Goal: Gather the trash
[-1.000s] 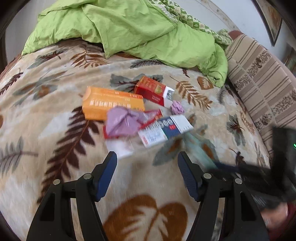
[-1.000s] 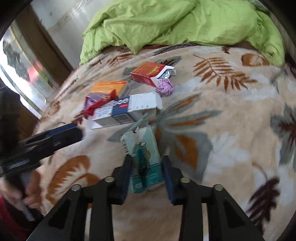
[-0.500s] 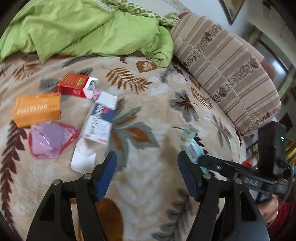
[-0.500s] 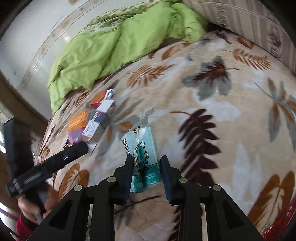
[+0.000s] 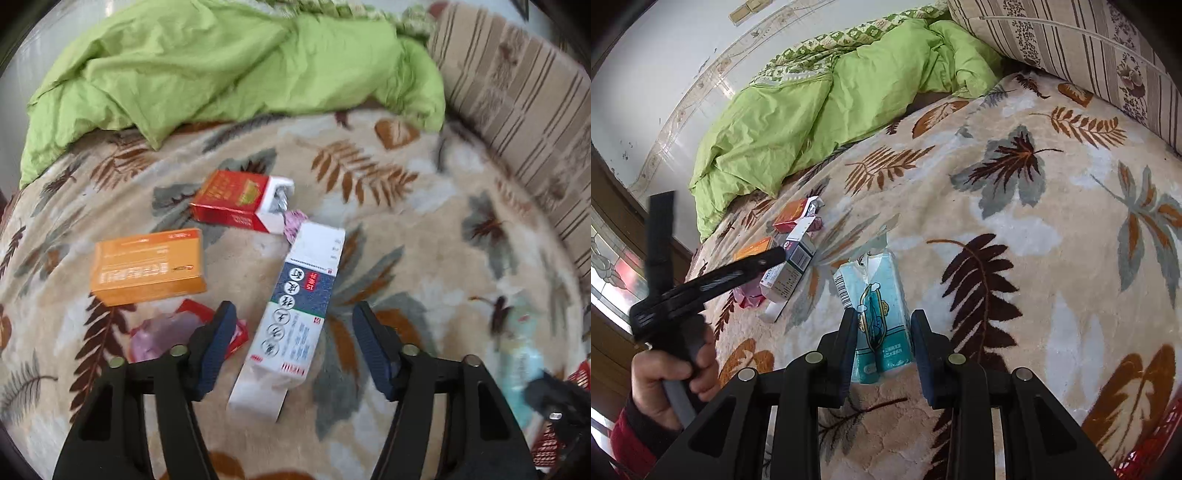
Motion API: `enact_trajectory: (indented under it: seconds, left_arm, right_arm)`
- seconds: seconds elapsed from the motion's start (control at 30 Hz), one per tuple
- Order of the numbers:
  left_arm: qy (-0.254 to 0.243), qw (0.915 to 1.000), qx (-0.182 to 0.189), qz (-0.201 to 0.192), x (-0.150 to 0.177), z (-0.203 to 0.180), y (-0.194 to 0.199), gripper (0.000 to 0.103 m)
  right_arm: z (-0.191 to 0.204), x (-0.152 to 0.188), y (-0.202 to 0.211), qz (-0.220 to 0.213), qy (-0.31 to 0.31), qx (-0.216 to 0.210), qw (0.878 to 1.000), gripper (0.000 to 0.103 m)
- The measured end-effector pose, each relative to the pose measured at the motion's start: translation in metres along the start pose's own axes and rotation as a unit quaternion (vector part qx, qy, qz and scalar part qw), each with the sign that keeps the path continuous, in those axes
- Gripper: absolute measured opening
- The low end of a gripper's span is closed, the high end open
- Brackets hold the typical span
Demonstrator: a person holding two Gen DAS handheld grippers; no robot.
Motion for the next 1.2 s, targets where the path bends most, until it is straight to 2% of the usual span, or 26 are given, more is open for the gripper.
enact_trajectory:
  seconds: [0.1,0.2,0.3,0.47,0.57,0.8,0.87,0.97,1.2]
  left_arm:
    - [0.001,0.9998,-0.007,0.020,0.004,-0.002,-0.020,0.049]
    - [0.003,0.9996,-0.023,0.016,0.009,0.000,-0.020,0.042]
    - [0.020,0.9998,0.003,0.009,0.014,-0.003,-0.006,0.036]
    - [0.049,0.9975,0.046,-0.020,0.028,-0.011,0.041,0.036]
    - [0.060,0.9963,0.049,-0.037,0.043,-0.012,0.069,0.036]
    - [0.097,0.9922,0.009,-0.077,0.101,0.004,0.129,0.036]
    - [0.108,0.9896,-0.012,-0.094,0.118,0.011,0.144,0.036]
    - [0.128,0.9858,-0.014,-0.108,0.130,0.017,0.153,0.036]
    - [0.129,0.9855,-0.021,-0.108,0.136,0.022,0.147,0.036]
  right_arm:
    - [-0.003,-0.002,0.000,-0.002,-0.005,0.001,1.000,0.031]
    - [-0.003,-0.001,-0.003,0.004,-0.008,0.000,1.000,0.031]
    - [0.001,0.000,-0.003,0.002,0.000,0.000,1.000,0.031]
    - [0.007,0.001,0.001,-0.004,0.008,-0.004,1.000,0.031]
    - [0.013,0.004,0.006,-0.008,0.015,-0.010,1.000,0.031]
    - [0.041,0.024,0.018,-0.014,0.050,-0.031,0.998,0.031]
    - [0.050,0.028,0.024,-0.023,0.066,-0.038,0.997,0.031]
    - [0.062,0.034,0.030,-0.032,0.084,-0.046,0.995,0.031]
    - [0.083,0.049,0.034,-0.036,0.120,-0.053,0.991,0.031]
Point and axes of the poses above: each gripper's, at about its wrist camera, not at the fingertips, and y roughly against the way its jaws point, z to its left, x to its underside, the point moved 9 cm from there along -y, roughly the way its jaws point, and after that the axes turned 1 degree about -z, right-handed, at the moved point
